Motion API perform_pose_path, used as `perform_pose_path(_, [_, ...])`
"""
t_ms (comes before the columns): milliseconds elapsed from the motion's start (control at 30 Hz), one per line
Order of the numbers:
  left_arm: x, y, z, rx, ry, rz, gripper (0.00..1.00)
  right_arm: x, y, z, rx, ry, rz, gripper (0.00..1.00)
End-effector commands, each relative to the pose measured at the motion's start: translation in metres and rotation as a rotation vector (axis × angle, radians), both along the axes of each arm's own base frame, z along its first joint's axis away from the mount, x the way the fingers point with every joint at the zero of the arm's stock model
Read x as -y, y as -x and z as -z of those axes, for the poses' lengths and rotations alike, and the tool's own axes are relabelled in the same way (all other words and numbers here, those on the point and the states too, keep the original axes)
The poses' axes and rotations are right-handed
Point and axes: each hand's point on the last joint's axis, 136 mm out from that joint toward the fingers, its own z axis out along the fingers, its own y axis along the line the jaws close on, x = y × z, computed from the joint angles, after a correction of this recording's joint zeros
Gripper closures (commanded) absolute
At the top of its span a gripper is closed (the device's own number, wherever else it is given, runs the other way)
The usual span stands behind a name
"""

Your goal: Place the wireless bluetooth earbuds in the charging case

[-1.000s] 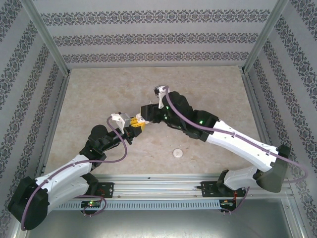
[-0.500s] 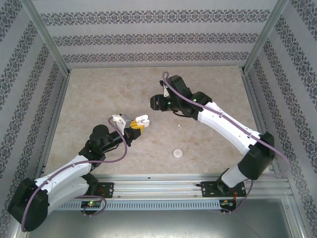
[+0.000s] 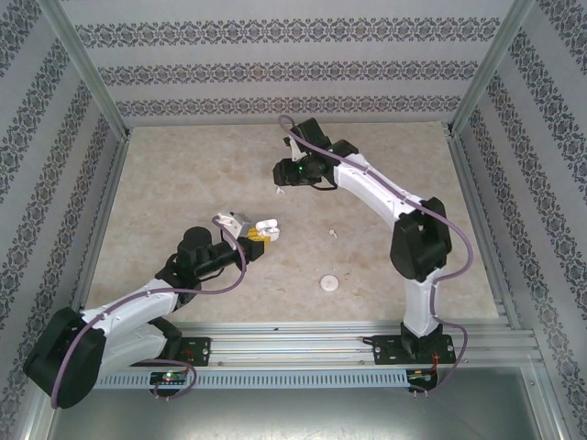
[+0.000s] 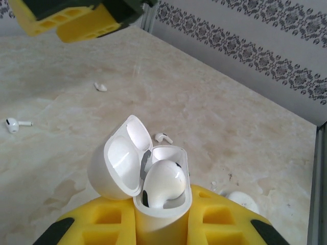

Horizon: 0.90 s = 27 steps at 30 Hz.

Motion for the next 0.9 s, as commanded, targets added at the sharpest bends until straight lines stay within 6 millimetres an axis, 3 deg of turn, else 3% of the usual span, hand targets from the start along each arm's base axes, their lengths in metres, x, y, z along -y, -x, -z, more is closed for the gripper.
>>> perform_pose_path(0, [-0.001,-0.006,-0.011,0.056,0.024,-0.006,1.00,0.000,-0.011,0.019,-0.053,0.031,-0.031,0.51])
perform_pose_path(400, [-0.006,-0.009,-0.002,0.042,0.016,-0.032,1.00,-0.021,-0.053,0.083,-0.120,0.082,-0.033,0.51])
perform_pose_path(867, [-0.008,-0.005,-0.001,0.034,0.016,-0.030,1.00,-0.023,-0.072,0.124,-0.150,0.132,-0.018,0.50])
